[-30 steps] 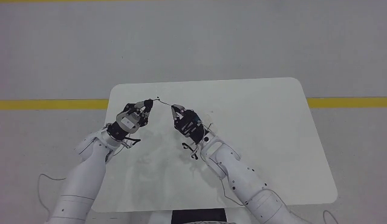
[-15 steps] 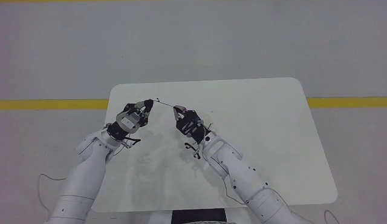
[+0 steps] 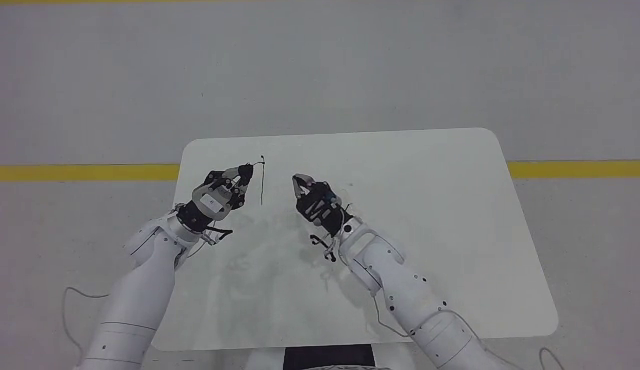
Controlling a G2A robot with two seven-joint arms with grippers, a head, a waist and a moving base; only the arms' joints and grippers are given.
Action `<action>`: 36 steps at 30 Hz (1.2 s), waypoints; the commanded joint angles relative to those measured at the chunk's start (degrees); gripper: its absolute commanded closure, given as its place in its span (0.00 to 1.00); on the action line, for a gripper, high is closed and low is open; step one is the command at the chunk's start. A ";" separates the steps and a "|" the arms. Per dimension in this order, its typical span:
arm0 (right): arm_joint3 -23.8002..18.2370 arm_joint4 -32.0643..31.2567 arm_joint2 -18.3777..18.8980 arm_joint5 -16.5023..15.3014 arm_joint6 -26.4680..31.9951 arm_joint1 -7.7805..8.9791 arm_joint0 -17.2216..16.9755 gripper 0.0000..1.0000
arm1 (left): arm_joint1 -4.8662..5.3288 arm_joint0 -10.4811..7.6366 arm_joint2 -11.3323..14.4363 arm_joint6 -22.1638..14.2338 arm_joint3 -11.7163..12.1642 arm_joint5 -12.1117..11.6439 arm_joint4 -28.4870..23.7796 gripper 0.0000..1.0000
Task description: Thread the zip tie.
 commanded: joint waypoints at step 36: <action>-9.05 16.66 1.67 -9.96 6.74 0.76 -2.07 0.00 | 0.26 -1.28 0.16 -5.20 1.60 -11.22 5.03 1.00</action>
